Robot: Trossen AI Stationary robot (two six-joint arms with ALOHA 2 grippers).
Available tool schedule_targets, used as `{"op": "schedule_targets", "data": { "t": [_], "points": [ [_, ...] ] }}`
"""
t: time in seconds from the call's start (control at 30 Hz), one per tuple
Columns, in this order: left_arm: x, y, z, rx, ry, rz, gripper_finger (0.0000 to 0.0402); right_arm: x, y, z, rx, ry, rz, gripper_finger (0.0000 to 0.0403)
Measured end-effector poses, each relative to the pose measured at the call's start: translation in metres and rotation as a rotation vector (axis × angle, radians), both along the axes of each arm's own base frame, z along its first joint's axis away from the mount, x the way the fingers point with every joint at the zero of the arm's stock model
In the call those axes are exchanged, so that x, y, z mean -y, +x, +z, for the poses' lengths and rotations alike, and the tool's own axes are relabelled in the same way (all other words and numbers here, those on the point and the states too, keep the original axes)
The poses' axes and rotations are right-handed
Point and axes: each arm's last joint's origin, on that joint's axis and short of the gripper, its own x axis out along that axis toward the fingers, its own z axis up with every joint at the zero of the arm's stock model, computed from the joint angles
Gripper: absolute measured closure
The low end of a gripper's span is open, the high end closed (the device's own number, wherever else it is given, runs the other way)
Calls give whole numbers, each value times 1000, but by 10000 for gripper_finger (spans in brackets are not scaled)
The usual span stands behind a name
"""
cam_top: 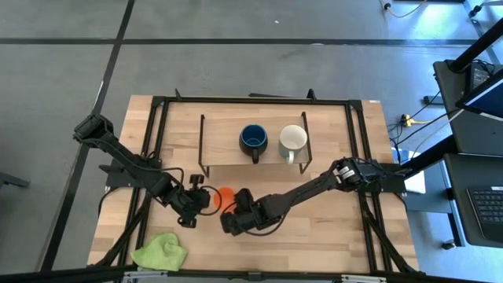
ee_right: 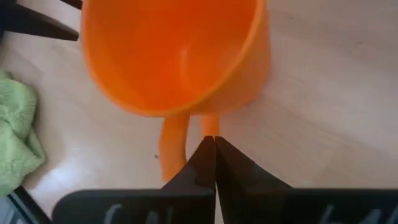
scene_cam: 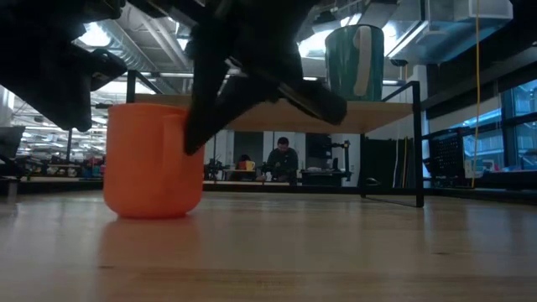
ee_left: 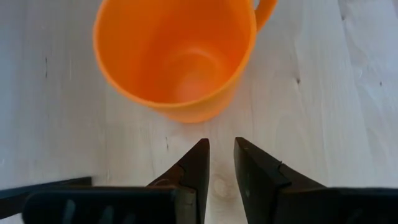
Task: Stack small to large cups/mugs on shelf
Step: Put the orange mug on the shelf
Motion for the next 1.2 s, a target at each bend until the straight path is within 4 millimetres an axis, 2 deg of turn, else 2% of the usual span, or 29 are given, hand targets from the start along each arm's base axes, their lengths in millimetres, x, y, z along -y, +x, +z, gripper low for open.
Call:
{"op": "schedule_targets", "data": {
  "t": [0.5, 1.2],
  "points": [
    [-10, 6, 0, -4, 20, 18, 333, -2, 8, 5, 99, 22, -8, 401],
    [-10, 6, 0, -4, 20, 19, 333, -4, 13, 8, 155, 32, 9, 400]
  ]
}}
